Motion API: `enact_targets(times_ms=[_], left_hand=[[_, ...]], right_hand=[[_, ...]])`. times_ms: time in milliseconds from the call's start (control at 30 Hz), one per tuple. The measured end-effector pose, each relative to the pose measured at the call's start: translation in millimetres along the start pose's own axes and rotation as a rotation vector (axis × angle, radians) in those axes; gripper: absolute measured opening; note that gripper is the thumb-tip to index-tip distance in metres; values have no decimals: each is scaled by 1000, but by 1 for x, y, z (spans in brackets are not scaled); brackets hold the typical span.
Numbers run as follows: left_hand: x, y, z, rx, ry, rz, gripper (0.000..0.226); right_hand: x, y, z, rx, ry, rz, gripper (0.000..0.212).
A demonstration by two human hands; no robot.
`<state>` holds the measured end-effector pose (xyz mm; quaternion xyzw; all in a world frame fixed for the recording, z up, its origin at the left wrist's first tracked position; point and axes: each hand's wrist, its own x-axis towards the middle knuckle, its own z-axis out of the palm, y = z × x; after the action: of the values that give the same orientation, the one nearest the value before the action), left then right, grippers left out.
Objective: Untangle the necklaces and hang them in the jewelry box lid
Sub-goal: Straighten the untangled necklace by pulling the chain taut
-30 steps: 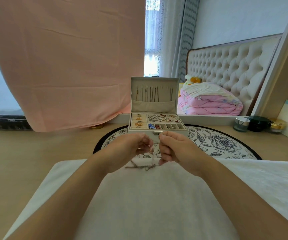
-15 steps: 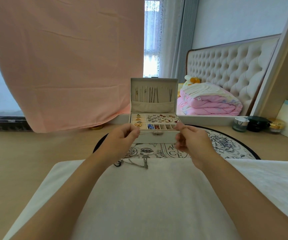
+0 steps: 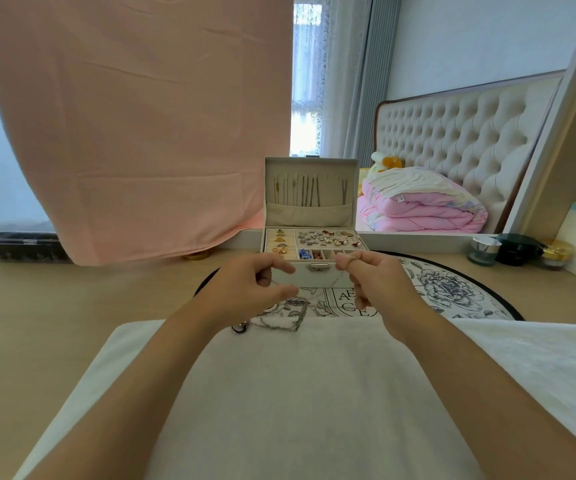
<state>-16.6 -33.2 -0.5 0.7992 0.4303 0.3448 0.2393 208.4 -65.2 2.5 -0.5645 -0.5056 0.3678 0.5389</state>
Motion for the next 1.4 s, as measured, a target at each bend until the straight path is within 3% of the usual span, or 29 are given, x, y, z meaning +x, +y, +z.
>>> enact_targets(times_ms=[67, 133, 267, 333, 467, 533, 600, 667, 733, 800, 967, 1067, 1167, 1333, 1400], left_hand=[[1, -7, -3, 102, -35, -29, 24], [4, -15, 0, 153, 17, -28, 18], [11, -27, 6, -245, 180, -205, 18], [13, -36, 2, -320, 216, -256, 19], [15, -57, 0, -183, 149, -264, 26], [17, -62, 1, -134, 117, -270, 29], [20, -64, 2, -96, 106, -260, 32], [20, -63, 1, -40, 87, -245, 35], [17, -63, 0, 64, 41, -207, 36], [14, -62, -1, 173, -24, -173, 31], [8, -55, 0, 213, -173, -159, 12], [5, -49, 1, 187, -244, -120, 13], [4, -42, 3, 203, -250, -91, 13], [0, -33, 2, 275, -267, -83, 18], [0, -28, 1, 305, -294, -103, 18]], right_hand=[[5, 2, 1, 20, -5, 74, 3], [13, 4, 5, 3, -31, 119, 15], [28, 3, 23, -97, -53, 123, 27], [34, 5, 33, -188, -92, 95, 27], [27, 10, 53, -610, -197, -112, 19], [16, 6, 64, -787, -335, -251, 9], [5, 3, 75, -999, -504, -316, 24], [1, 1, 79, -1084, -549, -338, 20], [2, 4, 76, -974, -536, -334, 6], [5, 8, 68, -724, -499, -219, 12], [9, 3, 30, 334, -323, 126, 24], [11, 3, 6, 467, -243, 219, 28], [12, 15, -9, 300, -222, 265, 37], [3, 26, -22, -403, -230, 71, 47], [-1, 24, -25, -612, -257, 46, 40]])
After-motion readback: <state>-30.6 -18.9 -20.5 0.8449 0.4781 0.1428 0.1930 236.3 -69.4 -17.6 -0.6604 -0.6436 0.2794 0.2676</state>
